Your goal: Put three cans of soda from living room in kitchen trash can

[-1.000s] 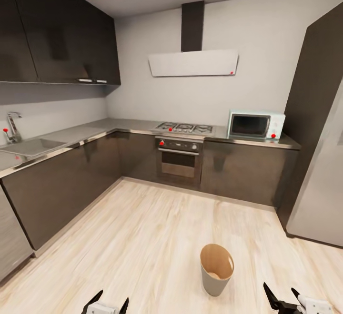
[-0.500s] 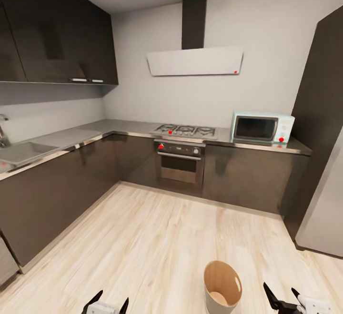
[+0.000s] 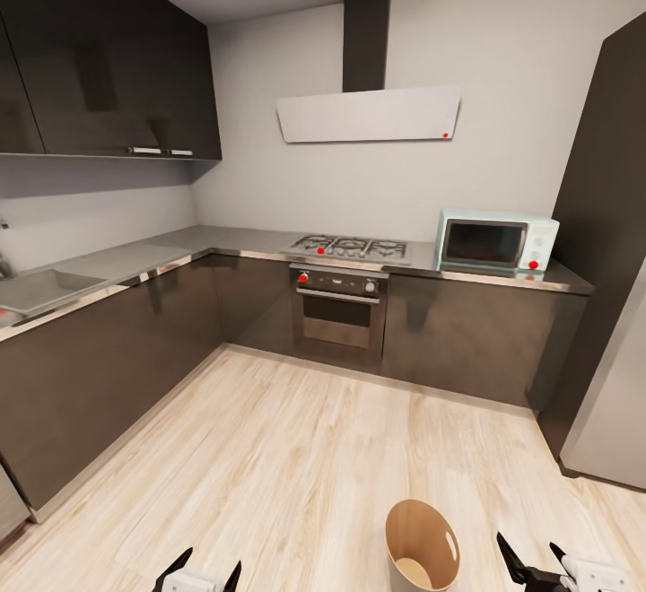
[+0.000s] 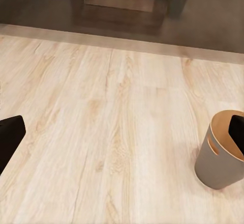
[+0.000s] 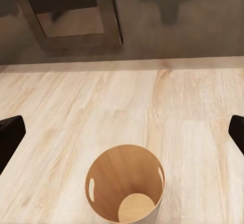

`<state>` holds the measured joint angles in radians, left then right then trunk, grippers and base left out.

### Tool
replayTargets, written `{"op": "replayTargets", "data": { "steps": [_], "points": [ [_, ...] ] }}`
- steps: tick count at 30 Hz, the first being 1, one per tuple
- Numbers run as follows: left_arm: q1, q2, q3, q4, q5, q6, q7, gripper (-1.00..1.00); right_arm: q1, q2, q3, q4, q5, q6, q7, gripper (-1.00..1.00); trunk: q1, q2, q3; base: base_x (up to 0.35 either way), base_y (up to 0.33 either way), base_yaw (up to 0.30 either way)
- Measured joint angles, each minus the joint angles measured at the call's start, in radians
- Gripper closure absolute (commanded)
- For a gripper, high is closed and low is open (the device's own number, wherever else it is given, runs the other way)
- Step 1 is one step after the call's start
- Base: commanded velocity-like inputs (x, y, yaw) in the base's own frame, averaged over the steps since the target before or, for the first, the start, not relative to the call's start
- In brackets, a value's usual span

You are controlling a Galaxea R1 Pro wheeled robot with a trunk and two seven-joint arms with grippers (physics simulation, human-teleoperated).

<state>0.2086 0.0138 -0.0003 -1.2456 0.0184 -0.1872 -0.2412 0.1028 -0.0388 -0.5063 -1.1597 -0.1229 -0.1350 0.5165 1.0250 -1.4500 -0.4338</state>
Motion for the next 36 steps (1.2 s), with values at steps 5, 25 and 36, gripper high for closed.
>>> {"op": "replayTargets", "data": {
  "steps": [5, 25, 36],
  "points": [
    [0.000, 0.000, -0.001, 0.000, 0.001, 0.000, 0.000, -1.00, -0.001, -0.002, -0.002, -0.001, 0.001, 0.008, -0.006, -1.00, 0.000, 0.000, 0.000, 0.001, 0.000, 0.000],
    [0.000, 0.000, -0.003, 0.000, 0.003, 0.000, -0.005, -1.00, -0.970, -0.215, 0.016, 0.584, 0.705, 1.093, -0.015, -1.00, 0.000, 0.000, 0.000, 0.000, 0.000, 0.000],
    [0.000, 0.000, -0.004, 0.033, 0.003, -0.001, -0.003, -1.00, -1.180, -0.269, 0.019, 0.925, 0.797, 1.182, -0.178, -1.00, 0.000, 0.000, 0.000, 0.000, 0.000, 0.000]
  ]
}}
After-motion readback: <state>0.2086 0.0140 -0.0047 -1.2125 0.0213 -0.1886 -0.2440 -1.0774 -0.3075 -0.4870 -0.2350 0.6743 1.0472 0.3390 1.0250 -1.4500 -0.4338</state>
